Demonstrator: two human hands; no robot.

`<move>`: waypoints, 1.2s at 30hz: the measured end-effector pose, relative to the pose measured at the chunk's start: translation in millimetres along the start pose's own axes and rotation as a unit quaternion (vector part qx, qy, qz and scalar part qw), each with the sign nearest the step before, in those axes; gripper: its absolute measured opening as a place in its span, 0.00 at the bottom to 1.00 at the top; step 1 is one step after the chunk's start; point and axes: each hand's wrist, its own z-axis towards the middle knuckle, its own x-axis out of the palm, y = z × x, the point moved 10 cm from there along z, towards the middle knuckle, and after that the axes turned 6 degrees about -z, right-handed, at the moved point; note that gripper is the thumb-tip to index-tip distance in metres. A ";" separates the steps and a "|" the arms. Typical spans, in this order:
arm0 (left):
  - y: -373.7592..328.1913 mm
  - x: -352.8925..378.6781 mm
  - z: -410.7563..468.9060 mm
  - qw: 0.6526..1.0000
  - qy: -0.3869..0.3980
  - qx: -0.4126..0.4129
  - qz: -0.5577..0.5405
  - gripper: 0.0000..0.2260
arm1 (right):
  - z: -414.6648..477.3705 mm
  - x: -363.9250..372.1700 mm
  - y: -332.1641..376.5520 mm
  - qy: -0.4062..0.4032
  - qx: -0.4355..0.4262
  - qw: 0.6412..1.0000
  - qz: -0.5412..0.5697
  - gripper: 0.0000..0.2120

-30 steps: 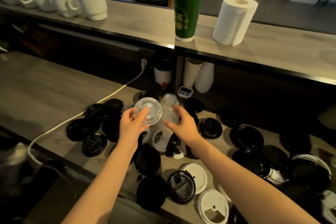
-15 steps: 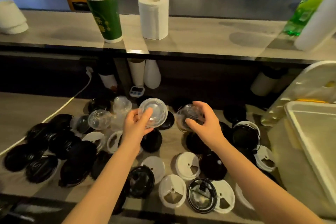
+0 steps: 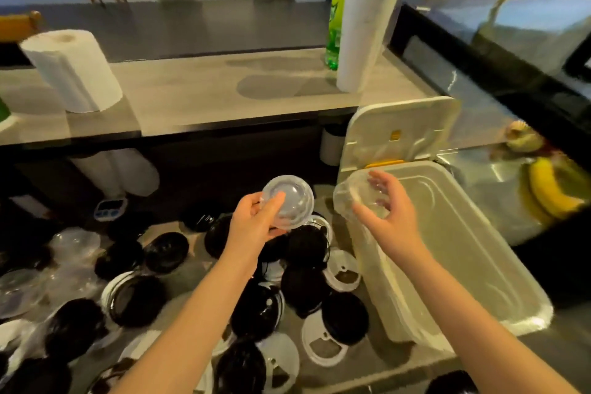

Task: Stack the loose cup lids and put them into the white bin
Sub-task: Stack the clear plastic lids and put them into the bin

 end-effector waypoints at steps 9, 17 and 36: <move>18.0 85.8 17.0 0.998 0.026 -0.012 0.056 0.17 | 38.7 -19.1 -123.5 0.095 0.106 0.986 -0.080 0.31; 28.2 87.3 15.8 0.998 -0.006 -0.017 0.056 0.19 | 36.7 29.9 -157.4 0.239 0.075 0.951 -0.180 0.31; 21.4 120.8 12.5 0.997 -0.005 0.016 0.080 0.17 | 24.8 23.3 -166.5 0.234 0.043 0.940 -0.244 0.25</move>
